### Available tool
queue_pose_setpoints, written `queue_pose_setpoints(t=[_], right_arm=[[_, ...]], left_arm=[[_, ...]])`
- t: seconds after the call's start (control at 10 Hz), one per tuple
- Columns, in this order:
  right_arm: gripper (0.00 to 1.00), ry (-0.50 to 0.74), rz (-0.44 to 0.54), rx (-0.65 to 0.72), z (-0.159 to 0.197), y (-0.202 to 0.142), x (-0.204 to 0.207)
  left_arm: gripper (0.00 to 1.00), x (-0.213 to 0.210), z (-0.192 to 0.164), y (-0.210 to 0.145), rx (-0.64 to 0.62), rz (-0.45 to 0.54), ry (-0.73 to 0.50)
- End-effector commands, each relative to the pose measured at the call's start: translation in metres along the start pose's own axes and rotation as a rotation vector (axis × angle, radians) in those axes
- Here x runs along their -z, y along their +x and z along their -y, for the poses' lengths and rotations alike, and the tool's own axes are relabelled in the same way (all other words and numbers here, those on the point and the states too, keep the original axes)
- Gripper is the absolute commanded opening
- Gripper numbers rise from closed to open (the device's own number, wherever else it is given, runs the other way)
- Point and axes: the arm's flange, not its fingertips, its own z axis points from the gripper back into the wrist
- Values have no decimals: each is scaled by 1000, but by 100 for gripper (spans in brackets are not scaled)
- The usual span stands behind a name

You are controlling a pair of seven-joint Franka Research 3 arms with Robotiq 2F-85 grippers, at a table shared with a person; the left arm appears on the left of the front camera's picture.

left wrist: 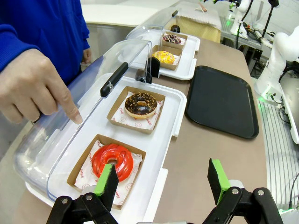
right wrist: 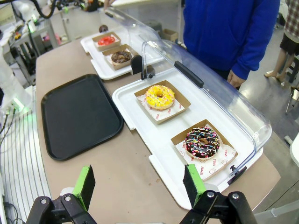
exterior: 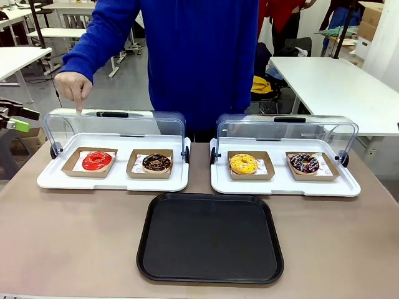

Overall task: Move the first donut from the left to the tray.
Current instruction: Pick up the Paper togo box containing the Donut indicated by the person and place it on the Handle tray.

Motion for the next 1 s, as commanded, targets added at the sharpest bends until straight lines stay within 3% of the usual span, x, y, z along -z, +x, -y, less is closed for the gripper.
queue_pose_setpoints(t=[0.0, 0.9], right_arm=[[100, -4, 31, -23, 4, 3, 0], [100, -4, 31, -23, 4, 3, 0]], left_arm=[[100, 0, 2, 1, 4, 12, -4], [100, 0, 2, 1, 4, 12, -4]])
